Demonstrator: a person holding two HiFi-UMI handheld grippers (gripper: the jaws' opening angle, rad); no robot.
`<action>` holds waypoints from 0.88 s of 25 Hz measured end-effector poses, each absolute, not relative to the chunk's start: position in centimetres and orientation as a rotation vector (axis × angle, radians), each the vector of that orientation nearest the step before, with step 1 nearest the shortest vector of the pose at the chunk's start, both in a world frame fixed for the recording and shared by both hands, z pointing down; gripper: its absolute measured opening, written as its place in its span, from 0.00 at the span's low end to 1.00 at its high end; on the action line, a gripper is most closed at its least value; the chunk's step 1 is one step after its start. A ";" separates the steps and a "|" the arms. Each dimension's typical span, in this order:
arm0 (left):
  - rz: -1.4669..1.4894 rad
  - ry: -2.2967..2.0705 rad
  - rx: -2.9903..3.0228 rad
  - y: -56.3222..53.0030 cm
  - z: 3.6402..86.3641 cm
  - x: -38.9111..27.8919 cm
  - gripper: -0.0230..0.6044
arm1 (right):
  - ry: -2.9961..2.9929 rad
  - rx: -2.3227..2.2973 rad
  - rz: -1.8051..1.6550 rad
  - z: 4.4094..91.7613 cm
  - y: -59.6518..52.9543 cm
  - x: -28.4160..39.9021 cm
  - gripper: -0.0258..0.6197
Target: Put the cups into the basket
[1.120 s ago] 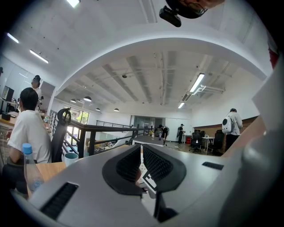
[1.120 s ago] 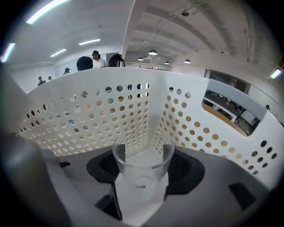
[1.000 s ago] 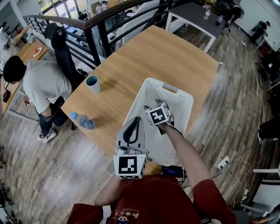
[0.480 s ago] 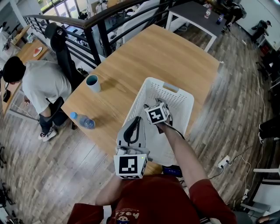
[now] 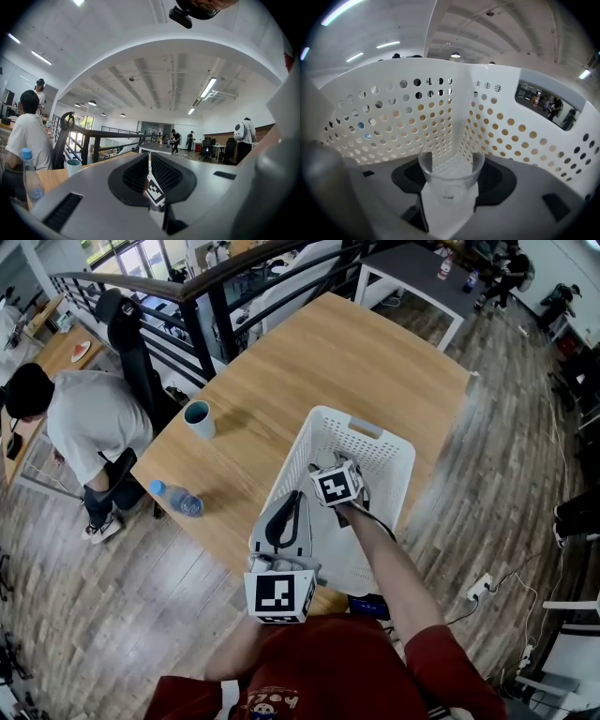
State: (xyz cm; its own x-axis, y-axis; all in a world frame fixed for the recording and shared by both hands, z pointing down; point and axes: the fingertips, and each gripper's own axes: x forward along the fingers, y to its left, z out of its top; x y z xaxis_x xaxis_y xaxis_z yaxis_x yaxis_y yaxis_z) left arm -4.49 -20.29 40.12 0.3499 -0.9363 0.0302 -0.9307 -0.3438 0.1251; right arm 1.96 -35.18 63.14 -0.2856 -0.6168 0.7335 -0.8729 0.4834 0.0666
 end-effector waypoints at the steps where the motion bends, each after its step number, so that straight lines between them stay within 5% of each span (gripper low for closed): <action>1: -0.069 -1.723 2.479 -20.3 40.1 -4.5 0.07 | -2.017 1.242 0.469 63.1 -35.2 2.1 0.48; 16: -0.074 -1.719 2.479 -20.3 40.2 -4.5 0.07 | -2.010 1.239 0.457 63.0 -34.9 2.5 0.49; 22: -0.075 -1.713 2.485 -20.2 40.0 -4.3 0.07 | -1.975 1.233 0.462 63.2 -34.6 2.9 0.56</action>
State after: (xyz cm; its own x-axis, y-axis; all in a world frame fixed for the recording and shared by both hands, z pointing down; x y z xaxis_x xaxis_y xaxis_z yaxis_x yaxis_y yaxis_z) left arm -4.34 -20.23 40.01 0.3574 -0.9335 0.0286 -0.9274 -0.3511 0.1287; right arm 2.88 -34.60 63.16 -0.2554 -0.6078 0.7519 -0.8782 0.4711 0.0824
